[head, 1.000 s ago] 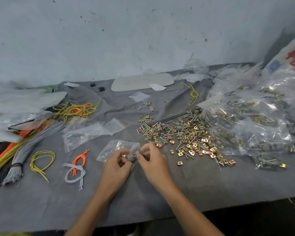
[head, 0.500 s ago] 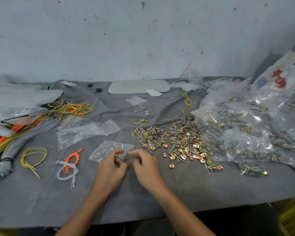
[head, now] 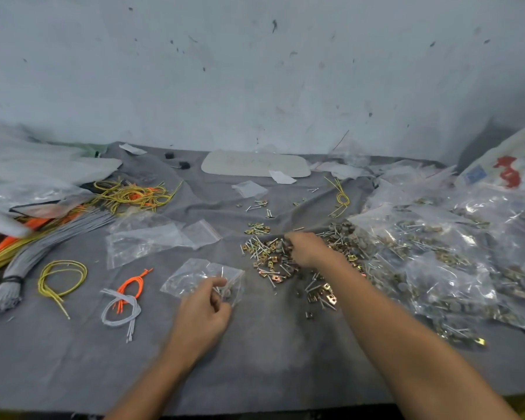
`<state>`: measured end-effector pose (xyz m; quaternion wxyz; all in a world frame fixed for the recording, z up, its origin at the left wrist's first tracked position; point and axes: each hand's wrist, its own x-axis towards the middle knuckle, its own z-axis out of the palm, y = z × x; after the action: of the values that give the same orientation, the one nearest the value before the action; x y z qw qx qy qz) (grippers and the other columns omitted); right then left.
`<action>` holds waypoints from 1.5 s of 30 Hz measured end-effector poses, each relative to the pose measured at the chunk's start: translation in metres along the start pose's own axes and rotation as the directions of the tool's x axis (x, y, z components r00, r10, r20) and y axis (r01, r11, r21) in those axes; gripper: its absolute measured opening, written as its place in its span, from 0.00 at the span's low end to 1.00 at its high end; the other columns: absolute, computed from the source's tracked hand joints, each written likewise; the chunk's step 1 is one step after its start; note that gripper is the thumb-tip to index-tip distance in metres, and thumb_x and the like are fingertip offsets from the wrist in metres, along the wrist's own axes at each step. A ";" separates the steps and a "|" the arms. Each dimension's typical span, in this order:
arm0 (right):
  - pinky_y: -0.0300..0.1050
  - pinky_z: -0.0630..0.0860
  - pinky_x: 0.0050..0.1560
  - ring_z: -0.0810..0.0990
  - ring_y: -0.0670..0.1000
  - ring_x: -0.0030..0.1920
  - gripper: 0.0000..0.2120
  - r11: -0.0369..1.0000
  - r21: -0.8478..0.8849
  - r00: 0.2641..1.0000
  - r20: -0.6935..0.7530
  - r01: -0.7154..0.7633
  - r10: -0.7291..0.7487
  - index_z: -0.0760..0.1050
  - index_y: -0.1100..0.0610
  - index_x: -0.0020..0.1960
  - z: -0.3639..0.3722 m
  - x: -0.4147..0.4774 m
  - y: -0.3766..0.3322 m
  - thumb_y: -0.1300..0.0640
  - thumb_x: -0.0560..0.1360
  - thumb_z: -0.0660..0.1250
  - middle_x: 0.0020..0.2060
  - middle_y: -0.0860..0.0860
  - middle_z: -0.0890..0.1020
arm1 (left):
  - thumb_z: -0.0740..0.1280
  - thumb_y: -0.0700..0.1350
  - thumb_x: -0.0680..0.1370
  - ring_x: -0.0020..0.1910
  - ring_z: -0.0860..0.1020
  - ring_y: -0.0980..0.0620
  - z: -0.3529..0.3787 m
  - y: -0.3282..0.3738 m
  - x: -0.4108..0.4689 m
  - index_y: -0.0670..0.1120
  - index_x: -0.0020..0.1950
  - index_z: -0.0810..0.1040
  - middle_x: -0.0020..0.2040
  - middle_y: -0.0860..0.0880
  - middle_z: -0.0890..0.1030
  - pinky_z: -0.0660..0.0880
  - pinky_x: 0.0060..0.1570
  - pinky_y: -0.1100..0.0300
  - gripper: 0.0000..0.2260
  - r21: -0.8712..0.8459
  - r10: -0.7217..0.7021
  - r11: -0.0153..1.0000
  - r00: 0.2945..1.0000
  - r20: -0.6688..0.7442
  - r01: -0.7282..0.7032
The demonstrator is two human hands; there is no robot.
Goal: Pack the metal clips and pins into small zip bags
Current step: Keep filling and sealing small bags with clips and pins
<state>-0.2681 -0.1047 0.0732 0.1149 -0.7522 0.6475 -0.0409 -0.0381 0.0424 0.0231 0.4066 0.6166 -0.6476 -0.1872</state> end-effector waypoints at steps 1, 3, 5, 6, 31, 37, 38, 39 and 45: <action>0.55 0.76 0.62 0.78 0.60 0.62 0.20 0.998 -0.061 0.999 0.036 0.007 -0.005 0.72 0.54 0.69 0.000 0.003 0.001 0.64 0.79 0.60 0.64 0.57 0.78 | 0.68 0.36 0.72 0.36 0.76 0.56 0.000 0.000 0.000 0.49 0.58 0.80 0.32 0.52 0.76 0.68 0.36 0.68 0.16 0.000 -0.002 1.000 1.000 0.000 0.002; 0.53 0.76 0.61 0.78 0.59 0.62 0.18 0.996 -0.089 1.000 0.023 0.022 -0.020 0.74 0.53 0.67 0.001 0.005 0.003 0.64 0.79 0.61 0.63 0.56 0.79 | 0.68 0.36 0.72 0.36 0.76 0.56 0.000 -0.002 0.001 0.49 0.58 0.79 0.33 0.52 0.77 0.68 0.37 0.68 0.16 -0.004 -0.007 1.000 1.000 0.000 0.007; 0.51 0.76 0.57 0.79 0.57 0.57 0.12 0.997 -0.070 0.999 -0.026 0.028 -0.030 0.75 0.53 0.61 0.002 0.005 0.005 0.62 0.79 0.63 0.59 0.54 0.80 | 0.68 0.36 0.72 0.36 0.76 0.56 -0.001 -0.002 0.001 0.50 0.58 0.79 0.33 0.52 0.77 0.68 0.37 0.69 0.16 -0.009 -0.015 1.000 1.000 0.007 0.015; 0.51 0.77 0.56 0.79 0.56 0.55 0.09 0.998 -0.050 0.999 -0.038 0.028 -0.030 0.75 0.52 0.59 0.003 0.004 0.007 0.61 0.80 0.64 0.57 0.53 0.81 | 0.68 0.36 0.72 0.35 0.76 0.56 -0.001 -0.003 0.001 0.50 0.58 0.79 0.33 0.53 0.77 0.68 0.36 0.69 0.16 -0.008 -0.019 1.000 1.000 0.012 0.019; 0.38 0.76 0.44 0.81 0.39 0.42 0.04 0.518 0.840 0.906 -0.335 0.162 0.260 0.78 0.50 0.46 0.054 -0.086 -0.046 0.57 0.74 0.72 0.41 0.45 0.84 | 0.67 0.38 0.73 0.35 0.76 0.59 0.000 -0.004 0.002 0.53 0.55 0.79 0.33 0.60 0.77 0.68 0.37 0.69 0.15 -0.014 -0.057 0.998 0.998 0.013 0.057; 0.44 0.79 0.47 0.83 0.41 0.42 0.05 0.435 0.882 0.924 -0.305 0.183 0.229 0.78 0.49 0.45 0.089 -0.110 -0.087 0.57 0.74 0.72 0.39 0.44 0.85 | 0.70 0.39 0.74 0.33 0.76 0.57 -0.001 0.004 -0.002 0.52 0.51 0.83 0.31 0.51 0.78 0.72 0.39 0.61 0.09 -0.016 -0.027 1.000 0.999 -0.040 0.026; 0.44 0.79 0.47 0.83 0.41 0.42 0.05 0.471 0.859 0.923 -0.326 0.200 0.204 0.77 0.49 0.46 0.090 -0.111 -0.087 0.57 0.75 0.72 0.40 0.43 0.85 | 0.70 0.40 0.75 0.33 0.76 0.56 -0.001 0.004 -0.002 0.51 0.50 0.83 0.31 0.51 0.79 0.72 0.39 0.60 0.07 -0.007 -0.028 1.000 0.998 -0.056 0.028; 0.45 0.80 0.48 0.83 0.41 0.43 0.04 0.493 0.844 0.925 -0.337 0.213 0.176 0.78 0.48 0.46 0.091 -0.112 -0.087 0.56 0.75 0.72 0.40 0.43 0.85 | 0.70 0.41 0.76 0.32 0.76 0.56 -0.002 0.004 -0.002 0.49 0.50 0.83 0.31 0.52 0.79 0.72 0.40 0.58 0.05 0.008 -0.033 0.999 0.997 -0.072 0.033; 0.41 0.79 0.46 0.81 0.39 0.42 0.03 0.560 0.800 0.923 -0.354 0.216 0.149 0.78 0.48 0.46 0.092 -0.117 -0.087 0.55 0.76 0.71 0.39 0.42 0.84 | 0.70 0.42 0.78 0.36 0.79 0.51 -0.002 0.004 -0.003 0.46 0.50 0.83 0.34 0.50 0.82 0.73 0.43 0.54 0.03 0.031 -0.033 0.999 0.991 -0.132 0.038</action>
<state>-0.1828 0.0328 0.0139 0.3246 -0.5986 0.5465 -0.4875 -0.0388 0.0469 0.0263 0.4345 0.6457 -0.6115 -0.1425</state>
